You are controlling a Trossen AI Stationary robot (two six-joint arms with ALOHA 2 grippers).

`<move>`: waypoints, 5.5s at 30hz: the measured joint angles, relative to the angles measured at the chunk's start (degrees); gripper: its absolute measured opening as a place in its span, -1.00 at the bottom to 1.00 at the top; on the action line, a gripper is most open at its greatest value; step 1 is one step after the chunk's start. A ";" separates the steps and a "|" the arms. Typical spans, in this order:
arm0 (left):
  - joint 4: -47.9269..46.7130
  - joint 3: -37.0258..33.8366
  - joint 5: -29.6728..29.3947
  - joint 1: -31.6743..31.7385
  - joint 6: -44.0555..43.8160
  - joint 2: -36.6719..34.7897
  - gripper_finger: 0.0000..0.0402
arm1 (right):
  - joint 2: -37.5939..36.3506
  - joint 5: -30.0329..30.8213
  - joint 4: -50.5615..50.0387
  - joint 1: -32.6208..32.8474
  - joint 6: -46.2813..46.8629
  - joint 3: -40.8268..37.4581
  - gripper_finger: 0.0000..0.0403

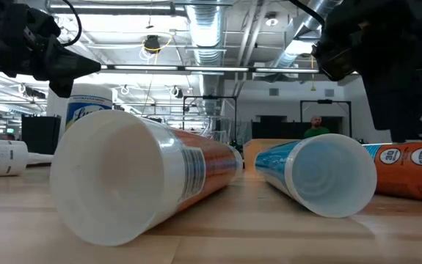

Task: Pick & place silicon tubes, Sealant and Lysol wipes
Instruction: Put the right orange sealant into the orange bin

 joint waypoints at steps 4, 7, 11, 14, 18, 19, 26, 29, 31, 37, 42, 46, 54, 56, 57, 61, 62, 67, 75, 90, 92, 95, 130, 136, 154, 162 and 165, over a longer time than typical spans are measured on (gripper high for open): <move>0.00 0.00 0.00 0.00 -0.05 0.00 -1.00 | 0.00 0.22 0.04 -0.10 -0.16 0.00 0.34; 0.00 0.00 0.01 -0.01 -0.05 0.00 -1.00 | 0.00 1.59 0.05 -0.35 -0.16 0.00 0.49; 0.00 0.00 0.02 -0.02 -0.05 0.02 -1.00 | 0.42 4.75 0.26 -0.28 -0.97 0.00 0.61; 0.00 0.00 0.02 0.00 -0.05 0.01 -1.00 | 0.47 4.69 1.31 -0.22 -3.65 0.00 0.67; 0.00 0.00 0.02 0.00 -0.05 0.00 -1.00 | 1.19 4.69 3.38 -0.22 -6.99 0.00 0.71; 0.00 0.00 0.02 0.00 -0.05 0.00 -1.00 | 1.74 4.69 4.51 -0.24 -7.56 0.02 0.71; -0.36 0.00 0.02 -0.01 -0.05 0.01 -1.00 | 6.68 4.40 4.77 -0.24 -7.58 -0.02 0.67; -0.53 0.00 0.09 -0.01 -0.05 0.02 -1.00 | 9.34 4.22 5.71 -0.31 -6.11 0.07 0.63; -0.59 0.00 0.09 0.00 -0.05 0.00 -1.00 | 11.03 4.04 5.54 -0.31 -5.27 0.02 0.61; -0.68 0.00 0.09 0.00 -0.25 0.02 -1.00 | 12.83 3.84 5.25 -0.22 -2.74 0.26 0.48; -0.73 0.00 0.09 0.00 -0.25 0.02 -1.00 | 11.47 4.39 4.59 -0.33 -2.50 0.05 0.28; -0.79 0.00 0.07 -0.02 -0.25 0.02 -1.00 | 9.33 4.39 3.60 -0.35 -2.03 -0.28 0.03; -0.83 0.00 0.04 0.00 -0.23 0.02 -1.00 | 0.97 5.22 3.42 -0.33 2.01 -0.22 -0.05; -0.82 0.00 0.04 -0.02 -0.21 0.02 -1.00 | -1.99 6.21 3.38 -0.34 4.17 -0.20 -0.05; -0.83 0.00 0.04 0.00 -0.21 0.02 -1.00 | -3.65 7.04 3.42 -0.34 5.35 -0.20 -0.05; -0.83 0.00 0.04 0.00 -0.22 0.02 -1.00 | -10.93 13.56 3.39 -1.09 10.54 -0.15 -0.05; -0.83 0.00 0.04 -0.01 -0.22 0.02 -1.00 | -12.69 15.72 3.45 -1.77 11.29 -0.11 -0.05; -0.83 0.00 0.04 0.00 -0.23 0.02 -1.00 | -19.78 25.88 3.47 -7.85 8.98 -0.09 -0.05; -0.83 -0.02 0.04 -0.02 -0.26 0.02 -1.00 | -22.21 25.93 3.85 -26.23 -9.94 -0.02 -0.05; -0.82 -0.04 0.15 -0.02 -2.81 0.00 -1.00 | -13.38 13.72 9.42 -46.66 -33.04 0.00 -0.06; -0.83 -0.04 0.18 -0.01 -3.28 0.01 -1.00 | -11.40 13.50 9.54 -47.63 -32.91 0.00 -0.06; -0.83 -0.04 0.43 0.00 -4.41 0.02 -1.00 | -9.15 13.75 9.42 -48.91 -30.94 0.00 -0.06; -0.85 -0.09 1.87 -0.01 -4.82 0.00 -1.00 | 1.88 27.04 2.80 -48.57 -17.56 -0.04 -0.05; -0.86 -0.09 1.92 -0.01 -5.02 0.00 -1.00 | 4.43 27.13 2.90 -48.57 -15.72 -0.04 -0.06; -0.90 -0.07 1.95 -0.02 -4.82 0.00 -1.00 | 6.84 27.02 2.89 -48.30 -15.49 0.00 0.08; -0.90 -0.07 1.97 -0.01 -4.80 0.00 -1.00 | 6.67 27.05 1.59 -48.35 -15.57 0.00 0.22; -0.90 -0.07 1.97 -0.02 -4.80 0.00 -1.00 | 6.67 27.03 1.29 -48.35 -15.61 0.00 0.24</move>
